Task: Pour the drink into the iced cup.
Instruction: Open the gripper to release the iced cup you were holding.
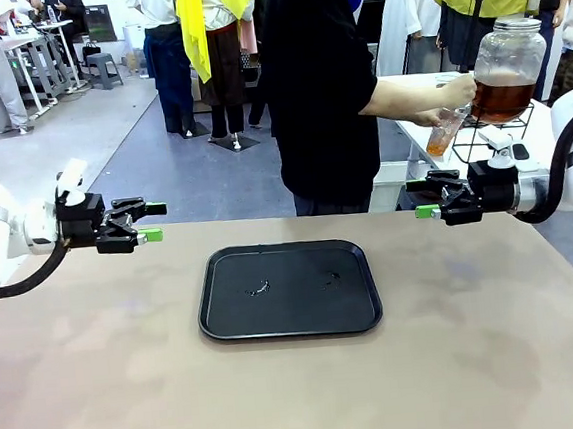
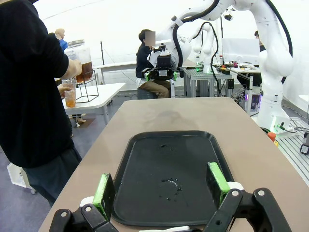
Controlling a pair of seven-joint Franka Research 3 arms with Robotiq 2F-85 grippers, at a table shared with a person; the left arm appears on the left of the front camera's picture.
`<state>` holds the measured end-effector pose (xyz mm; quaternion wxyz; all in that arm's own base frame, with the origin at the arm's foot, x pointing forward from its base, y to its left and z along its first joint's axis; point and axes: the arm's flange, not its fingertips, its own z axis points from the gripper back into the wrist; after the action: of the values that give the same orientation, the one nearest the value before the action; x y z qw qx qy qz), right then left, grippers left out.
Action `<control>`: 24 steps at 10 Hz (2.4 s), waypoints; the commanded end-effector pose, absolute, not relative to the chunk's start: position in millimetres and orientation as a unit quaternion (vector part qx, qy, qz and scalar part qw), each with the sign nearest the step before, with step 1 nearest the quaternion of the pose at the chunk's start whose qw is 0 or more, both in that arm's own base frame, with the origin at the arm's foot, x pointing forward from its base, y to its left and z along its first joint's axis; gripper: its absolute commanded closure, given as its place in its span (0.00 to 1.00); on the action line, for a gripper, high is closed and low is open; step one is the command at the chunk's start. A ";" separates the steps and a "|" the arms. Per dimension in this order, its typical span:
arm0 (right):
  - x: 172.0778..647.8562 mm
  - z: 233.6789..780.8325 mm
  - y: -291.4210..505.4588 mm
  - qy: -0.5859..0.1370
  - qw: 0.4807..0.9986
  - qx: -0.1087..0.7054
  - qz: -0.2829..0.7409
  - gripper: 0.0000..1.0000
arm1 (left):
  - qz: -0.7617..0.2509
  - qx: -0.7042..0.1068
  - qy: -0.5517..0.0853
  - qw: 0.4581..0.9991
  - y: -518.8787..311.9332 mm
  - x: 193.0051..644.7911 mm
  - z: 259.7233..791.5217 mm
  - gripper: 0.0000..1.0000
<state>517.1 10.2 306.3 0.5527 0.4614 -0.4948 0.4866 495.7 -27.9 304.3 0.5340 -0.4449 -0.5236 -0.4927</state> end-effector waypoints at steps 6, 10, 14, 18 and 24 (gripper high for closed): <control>519.7 309.4 11.6 -0.489 0.554 0.464 0.489 0.00 | -0.493 -0.445 -0.524 0.533 -28.5 495.2 305.8 0.00; 519.7 309.4 11.6 -0.489 0.554 0.464 0.489 0.00 | -0.493 -0.445 -0.524 0.533 -28.5 495.2 305.8 0.00; 519.7 309.4 11.6 -0.489 0.554 0.464 0.489 0.00 | -0.493 -0.445 -0.524 0.533 -28.5 495.2 305.8 0.00; 519.7 309.4 11.6 -0.489 0.554 0.464 0.489 0.00 | -0.493 -0.445 -0.524 0.533 -28.5 495.2 305.8 0.00; 519.7 309.4 11.6 -0.489 0.554 0.464 0.489 0.00 | -0.493 -0.445 -0.524 0.533 -28.5 495.2 305.8 0.00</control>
<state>517.1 10.2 306.3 0.5527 0.4614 -0.4948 0.4866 495.7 -27.9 304.3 0.5340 -0.4449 -0.5236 -0.4927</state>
